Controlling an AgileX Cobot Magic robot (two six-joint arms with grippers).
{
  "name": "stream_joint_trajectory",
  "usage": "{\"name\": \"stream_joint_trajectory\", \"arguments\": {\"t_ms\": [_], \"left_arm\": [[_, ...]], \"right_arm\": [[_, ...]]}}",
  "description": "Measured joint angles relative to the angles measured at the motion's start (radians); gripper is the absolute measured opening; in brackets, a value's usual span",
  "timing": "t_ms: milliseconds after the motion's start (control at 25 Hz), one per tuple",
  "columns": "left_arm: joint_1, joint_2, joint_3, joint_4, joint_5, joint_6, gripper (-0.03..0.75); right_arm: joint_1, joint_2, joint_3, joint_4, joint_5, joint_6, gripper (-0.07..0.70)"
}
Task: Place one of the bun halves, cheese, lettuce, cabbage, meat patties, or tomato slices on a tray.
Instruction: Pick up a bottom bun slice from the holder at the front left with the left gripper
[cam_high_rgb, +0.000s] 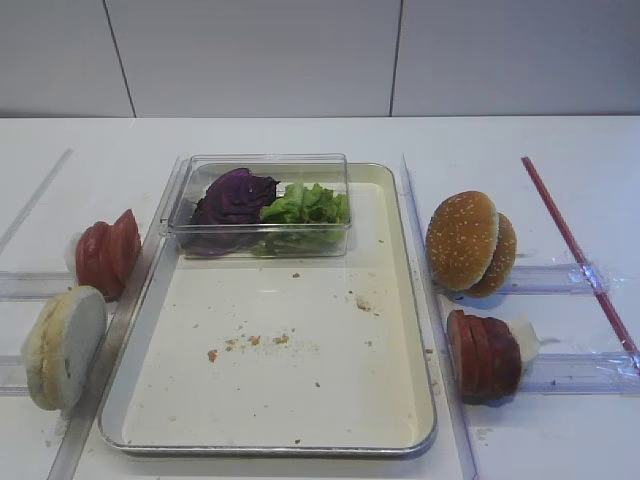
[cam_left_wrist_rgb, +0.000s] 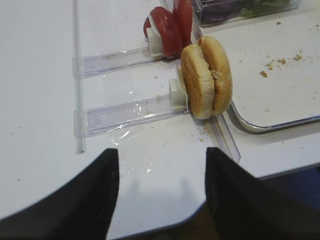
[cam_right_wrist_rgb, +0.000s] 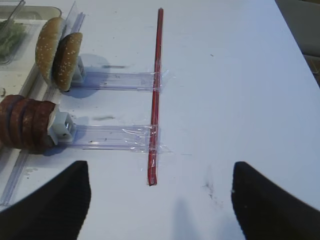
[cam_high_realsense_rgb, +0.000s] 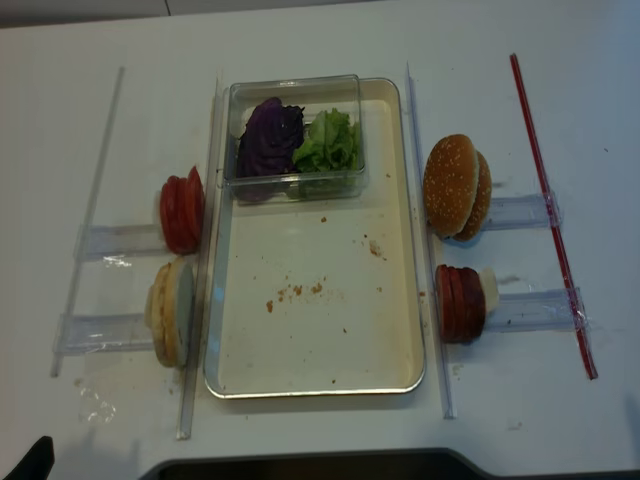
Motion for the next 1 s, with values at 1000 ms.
{"name": "stream_joint_trajectory", "arguments": {"t_ms": [1000], "left_arm": [[0.0, 0.608, -0.309, -0.104, 0.089, -0.072, 0.358]], "right_arm": [[0.0, 0.0, 0.0, 0.0, 0.0, -0.002, 0.586]]}}
